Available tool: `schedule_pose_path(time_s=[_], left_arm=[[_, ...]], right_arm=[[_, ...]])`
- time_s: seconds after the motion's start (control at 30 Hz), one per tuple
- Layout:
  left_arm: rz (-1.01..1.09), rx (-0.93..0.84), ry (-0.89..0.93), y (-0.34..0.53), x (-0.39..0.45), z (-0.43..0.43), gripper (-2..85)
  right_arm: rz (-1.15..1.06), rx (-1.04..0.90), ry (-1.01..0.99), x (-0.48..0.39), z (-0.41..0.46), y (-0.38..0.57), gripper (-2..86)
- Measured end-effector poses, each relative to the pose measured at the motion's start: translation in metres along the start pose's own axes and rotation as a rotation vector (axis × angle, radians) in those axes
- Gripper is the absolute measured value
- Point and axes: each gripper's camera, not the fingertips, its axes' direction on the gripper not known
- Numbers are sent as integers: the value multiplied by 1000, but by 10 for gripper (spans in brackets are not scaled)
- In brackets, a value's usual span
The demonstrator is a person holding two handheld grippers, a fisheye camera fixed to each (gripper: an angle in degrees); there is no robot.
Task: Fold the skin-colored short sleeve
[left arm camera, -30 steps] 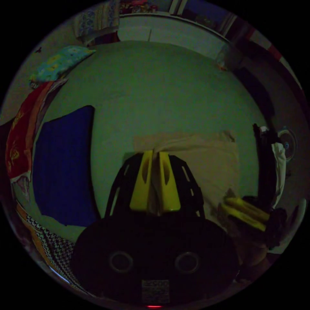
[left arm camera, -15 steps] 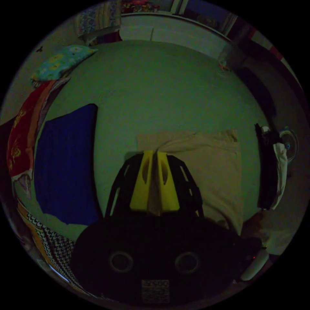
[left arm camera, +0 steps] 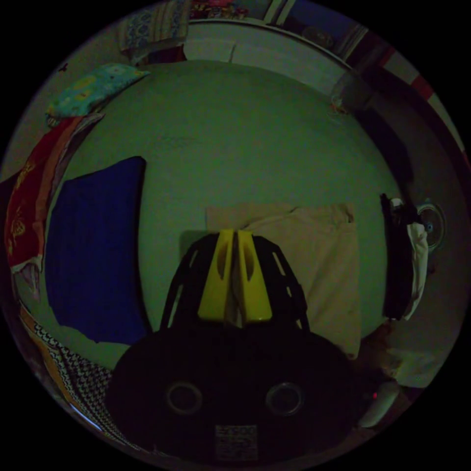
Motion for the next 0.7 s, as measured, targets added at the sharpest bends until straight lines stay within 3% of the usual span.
schedule_pose_path(time_s=[0.2, 0.37, 0.53, 0.7], left_arm=[[-29, 44, -34, -1, -6, -8, 32], [-53, 61, 17, 1, -14, -11, 32], [-26, 32, 1, 0, -8, -5, 29], [1, 7, -27, 1, 0, -1, 29]], right_arm=[[-169, 96, -107, -15, -28, 18, 69], [-217, 39, -88, -26, -15, 24, 61], [-186, -56, 39, -36, 13, 29, 43], [-127, -48, 11, -29, 16, 38, -1]])
